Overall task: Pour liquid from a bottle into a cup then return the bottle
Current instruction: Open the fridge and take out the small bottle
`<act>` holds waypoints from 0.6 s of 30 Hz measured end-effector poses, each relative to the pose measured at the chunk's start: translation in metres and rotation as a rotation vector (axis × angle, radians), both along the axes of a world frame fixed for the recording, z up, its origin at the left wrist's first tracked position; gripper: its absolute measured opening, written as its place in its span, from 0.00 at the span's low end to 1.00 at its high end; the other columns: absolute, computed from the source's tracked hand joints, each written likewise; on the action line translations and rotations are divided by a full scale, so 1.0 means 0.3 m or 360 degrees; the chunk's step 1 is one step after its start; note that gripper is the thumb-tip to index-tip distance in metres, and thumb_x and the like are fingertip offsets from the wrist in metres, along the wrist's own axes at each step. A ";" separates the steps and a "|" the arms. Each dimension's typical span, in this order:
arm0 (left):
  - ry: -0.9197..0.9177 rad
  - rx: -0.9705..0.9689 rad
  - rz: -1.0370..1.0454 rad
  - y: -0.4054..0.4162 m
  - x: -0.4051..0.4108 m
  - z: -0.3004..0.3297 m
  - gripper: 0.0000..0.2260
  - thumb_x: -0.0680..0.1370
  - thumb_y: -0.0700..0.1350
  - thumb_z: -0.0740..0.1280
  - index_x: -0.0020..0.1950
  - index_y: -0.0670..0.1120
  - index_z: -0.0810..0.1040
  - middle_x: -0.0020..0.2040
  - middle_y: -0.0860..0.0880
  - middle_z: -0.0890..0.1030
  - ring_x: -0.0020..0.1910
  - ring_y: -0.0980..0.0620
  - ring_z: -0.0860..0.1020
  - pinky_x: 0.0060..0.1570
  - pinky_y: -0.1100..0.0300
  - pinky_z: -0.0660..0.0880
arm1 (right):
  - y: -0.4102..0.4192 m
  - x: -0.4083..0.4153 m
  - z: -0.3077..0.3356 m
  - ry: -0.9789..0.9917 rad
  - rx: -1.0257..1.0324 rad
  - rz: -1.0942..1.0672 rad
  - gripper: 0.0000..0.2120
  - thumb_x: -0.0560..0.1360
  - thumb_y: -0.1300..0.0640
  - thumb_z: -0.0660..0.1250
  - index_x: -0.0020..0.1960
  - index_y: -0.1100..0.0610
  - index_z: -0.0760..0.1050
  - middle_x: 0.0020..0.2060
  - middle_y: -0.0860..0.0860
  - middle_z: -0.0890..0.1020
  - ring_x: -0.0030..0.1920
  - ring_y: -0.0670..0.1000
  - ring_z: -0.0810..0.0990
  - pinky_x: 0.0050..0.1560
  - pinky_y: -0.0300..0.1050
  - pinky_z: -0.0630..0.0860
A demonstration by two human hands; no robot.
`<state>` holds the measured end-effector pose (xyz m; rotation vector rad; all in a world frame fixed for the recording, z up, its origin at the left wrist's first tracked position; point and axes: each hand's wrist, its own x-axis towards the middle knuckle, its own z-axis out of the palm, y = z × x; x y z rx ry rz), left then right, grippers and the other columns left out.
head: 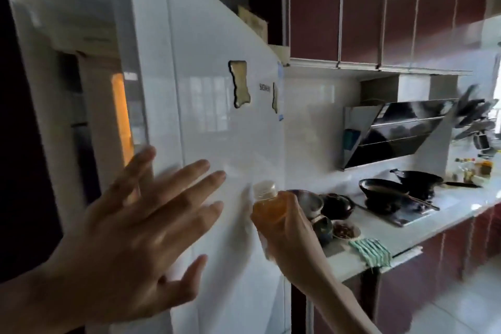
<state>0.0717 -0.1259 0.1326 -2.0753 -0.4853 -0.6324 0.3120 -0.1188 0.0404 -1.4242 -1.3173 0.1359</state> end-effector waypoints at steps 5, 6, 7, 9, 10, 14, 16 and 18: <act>-0.0045 0.0139 0.0232 0.098 -0.176 0.018 0.26 0.69 0.53 0.64 0.66 0.47 0.78 0.73 0.43 0.69 0.73 0.43 0.66 0.72 0.35 0.48 | 0.168 -0.150 0.006 0.0084 -0.0072 0.0123 0.19 0.73 0.33 0.63 0.58 0.39 0.64 0.50 0.46 0.81 0.45 0.50 0.82 0.49 0.55 0.80; -0.0060 0.0151 0.0293 0.129 -0.196 0.011 0.26 0.69 0.53 0.64 0.67 0.47 0.77 0.73 0.43 0.69 0.73 0.43 0.66 0.72 0.34 0.48 | 0.194 -0.164 0.008 0.0069 -0.0056 0.0127 0.18 0.74 0.34 0.63 0.58 0.39 0.64 0.49 0.46 0.81 0.45 0.50 0.82 0.48 0.54 0.80; -0.0082 0.0173 0.0344 0.164 -0.210 0.008 0.27 0.69 0.53 0.64 0.67 0.47 0.77 0.74 0.43 0.68 0.73 0.42 0.67 0.72 0.34 0.48 | 0.220 -0.178 0.012 0.0051 -0.0060 0.0127 0.18 0.74 0.34 0.63 0.58 0.40 0.64 0.49 0.46 0.81 0.45 0.50 0.81 0.48 0.53 0.79; -0.0088 0.0228 0.0449 0.238 -0.250 0.006 0.30 0.69 0.57 0.65 0.69 0.47 0.75 0.75 0.42 0.67 0.73 0.41 0.66 0.72 0.33 0.50 | 0.269 -0.211 0.018 0.0050 -0.0096 0.0162 0.20 0.74 0.34 0.63 0.60 0.40 0.64 0.51 0.45 0.80 0.46 0.51 0.81 0.47 0.54 0.80; -0.0108 0.0229 0.0506 0.271 -0.265 0.006 0.32 0.69 0.60 0.66 0.70 0.47 0.73 0.75 0.42 0.66 0.73 0.41 0.65 0.71 0.32 0.50 | 0.292 -0.222 0.018 0.0059 -0.0106 0.0175 0.21 0.73 0.33 0.63 0.60 0.40 0.64 0.51 0.45 0.79 0.46 0.51 0.81 0.47 0.55 0.81; -0.0111 0.0150 0.0715 0.425 -0.315 -0.008 0.43 0.69 0.71 0.62 0.76 0.48 0.64 0.78 0.41 0.59 0.76 0.39 0.58 0.69 0.27 0.49 | 0.376 -0.274 0.021 0.0072 -0.0147 0.0174 0.22 0.70 0.32 0.62 0.59 0.41 0.64 0.49 0.46 0.79 0.44 0.54 0.82 0.45 0.58 0.82; -0.0127 0.0110 0.0746 0.526 -0.328 -0.028 0.44 0.69 0.74 0.60 0.77 0.48 0.61 0.78 0.41 0.57 0.77 0.36 0.54 0.69 0.27 0.48 | 0.404 -0.293 0.017 0.0085 -0.0160 0.0177 0.23 0.69 0.32 0.62 0.59 0.40 0.64 0.49 0.46 0.79 0.43 0.54 0.82 0.44 0.59 0.82; -0.0194 0.0044 0.0774 0.624 -0.332 -0.049 0.45 0.69 0.75 0.58 0.77 0.48 0.60 0.79 0.40 0.56 0.77 0.32 0.50 0.70 0.28 0.47 | 0.424 -0.311 0.011 0.0040 -0.0170 0.0191 0.23 0.69 0.31 0.61 0.59 0.40 0.64 0.50 0.46 0.78 0.43 0.54 0.82 0.43 0.59 0.82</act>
